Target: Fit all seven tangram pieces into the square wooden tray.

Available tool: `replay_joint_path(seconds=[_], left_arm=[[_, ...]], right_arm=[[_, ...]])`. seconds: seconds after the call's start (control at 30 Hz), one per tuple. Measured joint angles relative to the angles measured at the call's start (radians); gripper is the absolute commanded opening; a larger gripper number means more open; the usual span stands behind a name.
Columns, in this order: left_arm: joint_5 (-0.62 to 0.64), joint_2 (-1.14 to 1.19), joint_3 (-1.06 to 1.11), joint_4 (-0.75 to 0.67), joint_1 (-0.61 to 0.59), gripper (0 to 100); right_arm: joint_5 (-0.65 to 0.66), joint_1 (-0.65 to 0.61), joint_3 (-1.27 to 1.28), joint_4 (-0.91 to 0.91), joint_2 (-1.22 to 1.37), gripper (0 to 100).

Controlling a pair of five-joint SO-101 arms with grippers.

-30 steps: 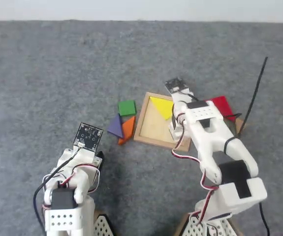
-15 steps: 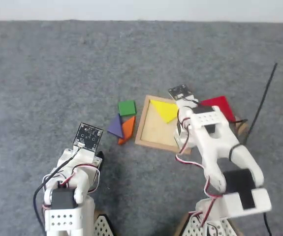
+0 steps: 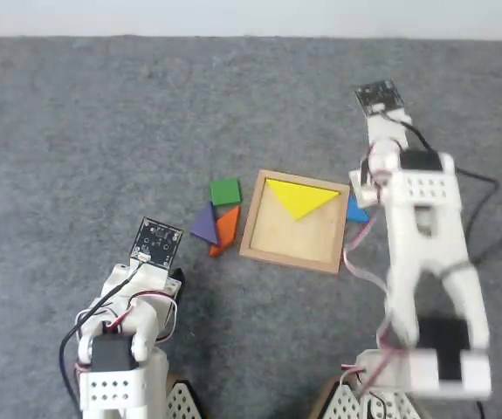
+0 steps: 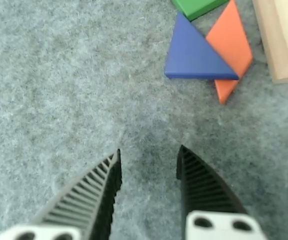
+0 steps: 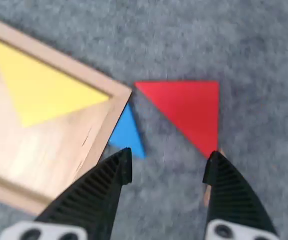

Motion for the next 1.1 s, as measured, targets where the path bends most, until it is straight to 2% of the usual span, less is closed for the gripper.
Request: replay_joint_path(seconds=[0.1,0.3,0.47,0.77,1.0,1.1], left_arm=[[0.0,0.0,0.0,0.0,0.0,17],[0.0,0.0,0.0,0.0,0.0,17],[0.0,0.0,0.0,0.0,0.0,17],[0.0,0.0,0.0,0.0,0.0,17],[0.0,0.0,0.0,0.0,0.0,17],[0.0,0.0,0.0,0.0,0.0,17]], right_arm=[[0.104,-0.002,-0.181,0.049,0.213,36.2],[0.502,0.052,-0.543,0.275,0.523,34.4],[0.664,0.095,-0.643,0.325,0.628,34.5],[0.778,0.094,-0.658,0.219,0.766,32.7],[0.778,0.101,-0.675,0.212,0.779,6.4],[0.749,0.118,-0.7,0.198,0.789,3.5]])
